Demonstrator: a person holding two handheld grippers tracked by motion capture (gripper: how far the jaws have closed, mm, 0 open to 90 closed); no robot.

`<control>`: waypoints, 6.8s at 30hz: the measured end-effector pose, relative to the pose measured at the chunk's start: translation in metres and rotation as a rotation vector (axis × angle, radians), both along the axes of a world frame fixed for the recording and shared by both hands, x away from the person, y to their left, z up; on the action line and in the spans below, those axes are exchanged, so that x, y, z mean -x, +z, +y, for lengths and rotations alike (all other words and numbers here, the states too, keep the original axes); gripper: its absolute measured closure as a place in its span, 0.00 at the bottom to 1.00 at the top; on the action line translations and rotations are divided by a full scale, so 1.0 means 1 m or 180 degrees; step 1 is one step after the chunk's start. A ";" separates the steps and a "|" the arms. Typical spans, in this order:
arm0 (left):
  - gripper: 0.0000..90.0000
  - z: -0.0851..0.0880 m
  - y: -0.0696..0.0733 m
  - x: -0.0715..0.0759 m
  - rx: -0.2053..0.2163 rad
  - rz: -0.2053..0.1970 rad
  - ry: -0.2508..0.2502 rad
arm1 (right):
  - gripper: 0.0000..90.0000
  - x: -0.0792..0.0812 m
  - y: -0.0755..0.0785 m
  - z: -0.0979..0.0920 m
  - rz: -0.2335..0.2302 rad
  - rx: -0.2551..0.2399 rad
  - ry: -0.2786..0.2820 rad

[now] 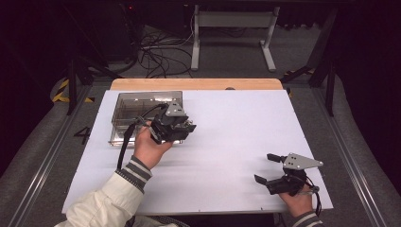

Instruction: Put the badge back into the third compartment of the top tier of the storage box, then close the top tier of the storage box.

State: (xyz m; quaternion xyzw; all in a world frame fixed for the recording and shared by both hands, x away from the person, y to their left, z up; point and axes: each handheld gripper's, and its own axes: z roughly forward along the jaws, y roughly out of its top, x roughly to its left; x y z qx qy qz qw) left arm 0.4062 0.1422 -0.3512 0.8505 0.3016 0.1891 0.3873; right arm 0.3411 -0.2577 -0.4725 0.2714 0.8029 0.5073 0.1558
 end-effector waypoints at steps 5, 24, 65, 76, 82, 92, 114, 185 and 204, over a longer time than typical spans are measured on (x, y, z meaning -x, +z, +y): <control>0.63 0.012 0.001 0.001 -0.0002 0.0004 0.0049 | 0.06 0.000 0.000 0.000 -0.0002 0.0012 -0.0001; 0.63 0.038 0.000 -0.005 -0.0057 0.0082 0.0223 | 0.06 0.000 0.000 0.000 0.0000 0.0031 -0.0004; 0.63 0.054 -0.034 -0.020 -0.0123 0.0577 0.0305 | 0.07 0.000 0.000 0.001 -0.0006 0.0046 0.0004; 0.63 0.052 -0.037 -0.022 -0.0163 0.0697 0.0312 | 0.07 0.000 0.000 0.001 -0.0005 0.0044 0.0004; 0.63 0.052 -0.038 -0.022 -0.0188 0.0719 0.0313 | 0.07 0.000 0.000 0.001 -0.0003 0.0045 0.0005; 0.62 0.051 -0.039 -0.022 -0.0233 0.0719 0.0333 | 0.07 0.000 0.000 0.001 -0.0007 0.0042 0.0008; 0.68 0.055 -0.019 -0.001 -0.0096 0.0442 0.0257 | 0.07 0.000 0.000 0.001 -0.0009 0.0047 0.0010; 1.00 0.136 -0.048 0.057 -0.0121 0.0441 0.0709 | 0.07 0.000 -0.001 0.003 -0.0005 0.0076 0.0010; 0.99 0.133 -0.057 0.048 -0.0262 0.0503 0.0800 | 0.07 0.000 -0.001 0.003 -0.0002 0.0092 0.0009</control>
